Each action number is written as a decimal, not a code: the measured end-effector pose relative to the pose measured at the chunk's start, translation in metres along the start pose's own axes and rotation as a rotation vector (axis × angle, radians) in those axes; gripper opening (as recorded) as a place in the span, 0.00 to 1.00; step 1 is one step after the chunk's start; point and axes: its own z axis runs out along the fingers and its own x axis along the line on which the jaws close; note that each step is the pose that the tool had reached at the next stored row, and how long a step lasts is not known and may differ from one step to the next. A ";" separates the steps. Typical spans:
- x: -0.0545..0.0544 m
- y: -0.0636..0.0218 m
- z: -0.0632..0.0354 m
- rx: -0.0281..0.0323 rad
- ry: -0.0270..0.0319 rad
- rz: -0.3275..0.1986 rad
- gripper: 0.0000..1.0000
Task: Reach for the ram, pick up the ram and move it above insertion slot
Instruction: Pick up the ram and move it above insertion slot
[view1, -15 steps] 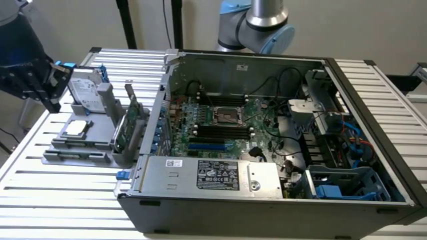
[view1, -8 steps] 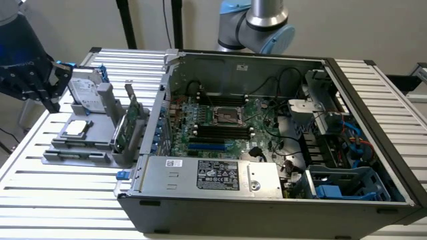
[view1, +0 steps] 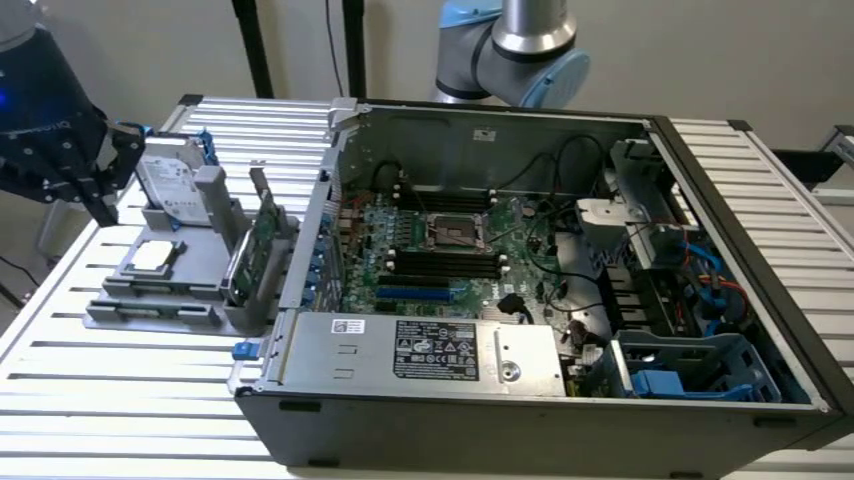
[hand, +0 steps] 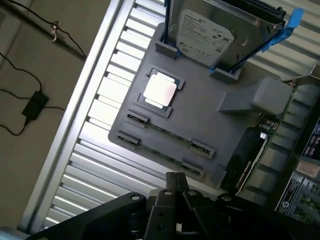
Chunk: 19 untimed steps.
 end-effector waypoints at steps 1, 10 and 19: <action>0.000 0.0000 0.0000 -0.0001 0.0008 -0.017 0.11; 0.000 0.0000 0.0000 -0.0013 0.0073 -0.171 0.11; 0.000 0.0000 -0.0001 -0.0025 0.0138 -0.323 0.11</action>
